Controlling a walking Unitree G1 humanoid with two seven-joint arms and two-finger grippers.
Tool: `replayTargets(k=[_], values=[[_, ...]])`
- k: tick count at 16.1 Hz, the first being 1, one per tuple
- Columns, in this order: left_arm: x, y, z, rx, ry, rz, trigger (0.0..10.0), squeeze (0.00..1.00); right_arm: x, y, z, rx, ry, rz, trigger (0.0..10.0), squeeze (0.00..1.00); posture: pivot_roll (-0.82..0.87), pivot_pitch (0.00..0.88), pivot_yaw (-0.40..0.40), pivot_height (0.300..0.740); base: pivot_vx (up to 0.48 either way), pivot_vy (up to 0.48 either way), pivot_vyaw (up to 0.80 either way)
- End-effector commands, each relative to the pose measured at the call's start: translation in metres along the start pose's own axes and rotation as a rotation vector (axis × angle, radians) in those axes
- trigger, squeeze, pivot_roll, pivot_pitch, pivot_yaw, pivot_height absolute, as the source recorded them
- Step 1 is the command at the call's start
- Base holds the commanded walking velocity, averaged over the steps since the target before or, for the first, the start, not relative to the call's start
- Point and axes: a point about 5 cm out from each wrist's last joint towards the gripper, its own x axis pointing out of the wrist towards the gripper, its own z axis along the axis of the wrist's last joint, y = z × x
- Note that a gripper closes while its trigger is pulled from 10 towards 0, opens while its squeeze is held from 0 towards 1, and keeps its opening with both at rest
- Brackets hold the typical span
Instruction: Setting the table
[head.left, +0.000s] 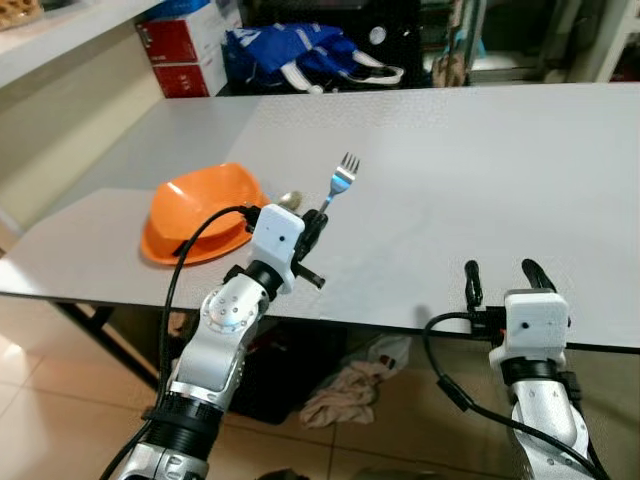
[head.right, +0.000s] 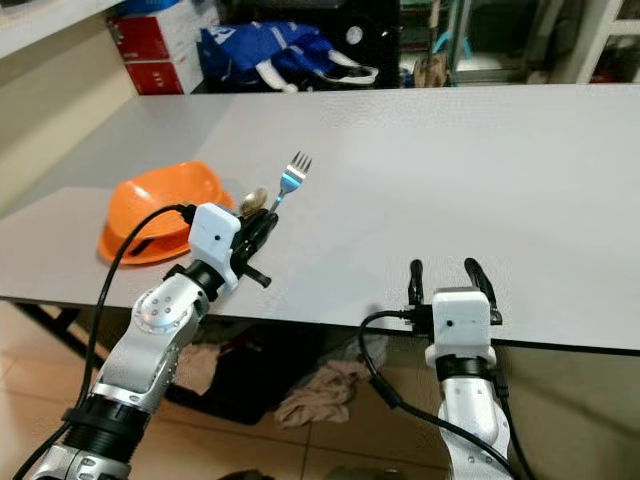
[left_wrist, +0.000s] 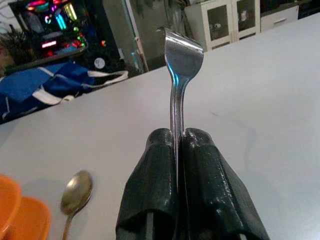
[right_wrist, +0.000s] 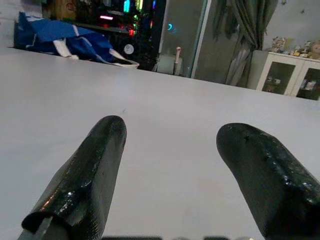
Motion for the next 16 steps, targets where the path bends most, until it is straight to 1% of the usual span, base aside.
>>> replayTargets(k=[1,5,6,7,9,11,16], values=[[0.0028,0.0013,0.0040,0.014,-0.017,-0.005,0.0,0.00,0.0012,0.0009,0.0011,0.002,-0.007,0.003,10.0,0.00,-0.10,0.000,0.138,0.710,0.000,-0.428,0.00],[0.0032,-0.0010,0.0041,0.031,-0.020,-0.020,0.0,0.00,0.0013,0.0010,0.0012,0.003,-0.005,0.000,10.0,0.00,-0.10,0.000,0.140,0.710,0.000,-0.428,0.00],[0.0035,-0.0014,0.0042,0.007,-0.020,-0.022,0.0,0.00,0.0012,0.0010,0.0011,0.003,-0.005,0.000,10.0,0.00,-0.10,0.000,0.141,0.710,0.000,-0.428,0.00],[0.0038,-0.0014,0.0047,0.004,-0.022,-0.023,0.0,0.00,0.0013,0.0010,0.0011,0.004,-0.005,0.000,10.0,0.00,-0.10,0.000,0.139,0.710,0.240,-0.412,0.00],[0.0046,0.0033,0.0041,0.001,-0.010,0.010,0.0,0.00,0.0015,0.0015,0.0005,0.006,-0.003,0.001,10.0,0.00,-0.10,0.000,0.138,0.710,0.000,0.000,0.00],[0.0059,0.0072,0.0034,0.012,-0.006,0.021,0.0,0.00,0.0021,0.0014,0.0003,0.005,-0.003,0.003,10.0,0.00,-0.10,0.000,0.135,0.710,0.000,0.000,0.00],[0.0082,0.0073,0.0042,0.017,-0.011,0.024,0.0,0.00,0.0028,0.0011,0.0003,0.002,-0.004,0.004,10.0,0.00,-0.10,0.000,0.134,0.710,0.000,0.000,0.00]])
